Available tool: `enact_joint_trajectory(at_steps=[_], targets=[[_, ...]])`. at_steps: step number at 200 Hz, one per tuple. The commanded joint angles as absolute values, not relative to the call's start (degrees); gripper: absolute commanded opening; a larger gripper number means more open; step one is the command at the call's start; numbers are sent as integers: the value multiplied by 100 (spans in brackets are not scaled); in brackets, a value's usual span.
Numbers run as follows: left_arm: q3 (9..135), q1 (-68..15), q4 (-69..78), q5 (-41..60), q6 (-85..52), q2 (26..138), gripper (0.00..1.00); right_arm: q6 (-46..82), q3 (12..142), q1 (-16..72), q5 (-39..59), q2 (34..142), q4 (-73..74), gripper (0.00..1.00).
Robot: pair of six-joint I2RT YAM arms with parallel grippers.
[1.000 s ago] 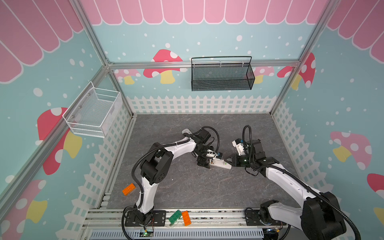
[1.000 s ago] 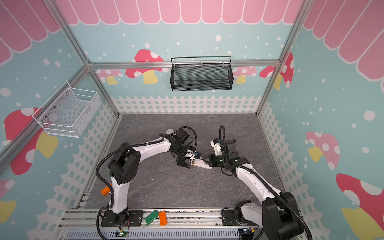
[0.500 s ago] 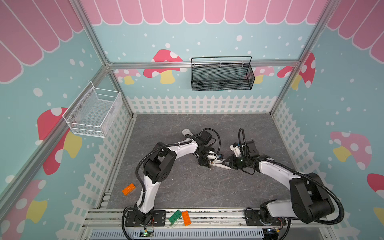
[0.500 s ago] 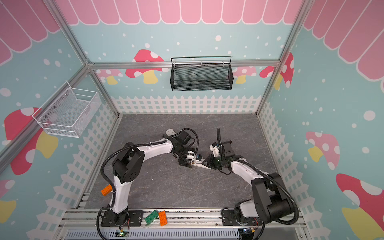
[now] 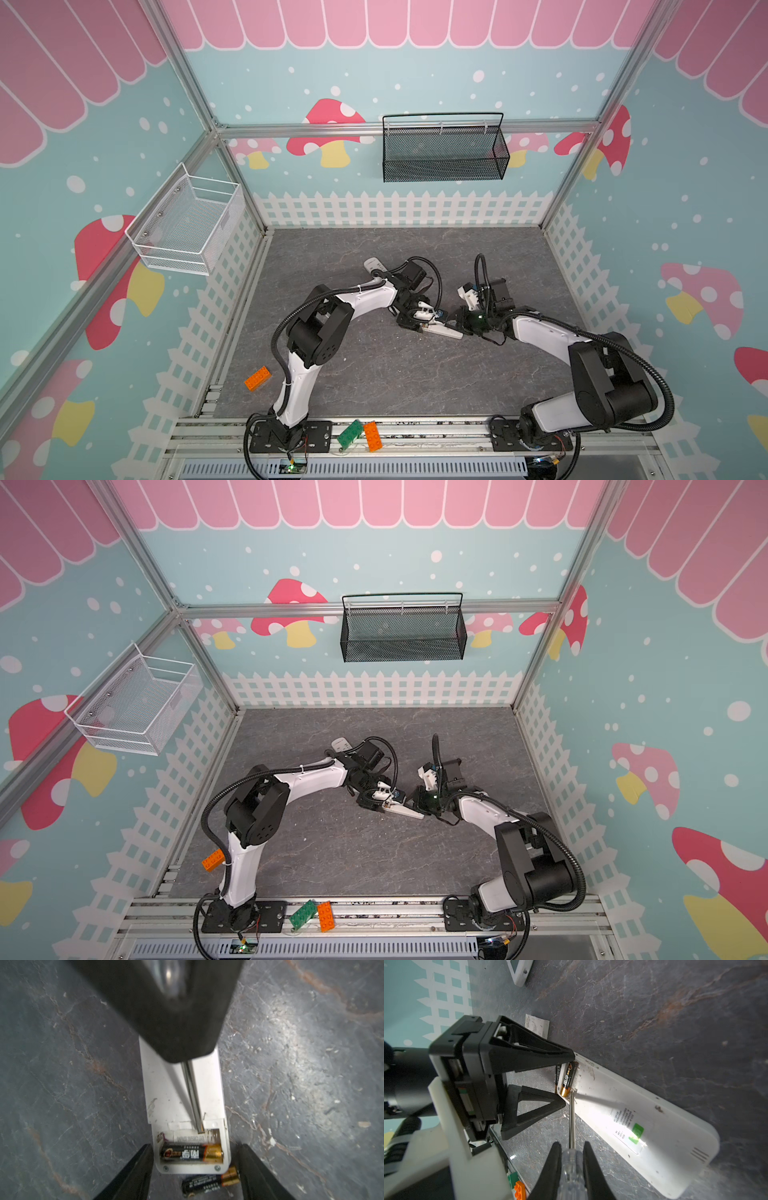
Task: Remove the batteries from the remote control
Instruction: 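Press the screwdriver tip against the end of the remaining battery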
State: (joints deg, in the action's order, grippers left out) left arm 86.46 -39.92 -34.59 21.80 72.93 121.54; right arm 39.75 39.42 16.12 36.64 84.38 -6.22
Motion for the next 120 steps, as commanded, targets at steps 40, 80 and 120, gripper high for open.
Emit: enact_joint_trajectory(at_steps=[40, 80, 120], targets=[[8568, -4061, -3498, 1582, 7667, 12506, 62, 4054, 4086, 1582, 3340, 8623, -709, 0], [9064, -4065, -3984, 1284, 7159, 12769, 64, 4019, 4221, 1582, 3274, 8782, -861, 0], [9555, -4083, -4736, 1057, 6773, 12964, 67, 3951, 4368, 1584, 3269, 8817, -1017, 0]])
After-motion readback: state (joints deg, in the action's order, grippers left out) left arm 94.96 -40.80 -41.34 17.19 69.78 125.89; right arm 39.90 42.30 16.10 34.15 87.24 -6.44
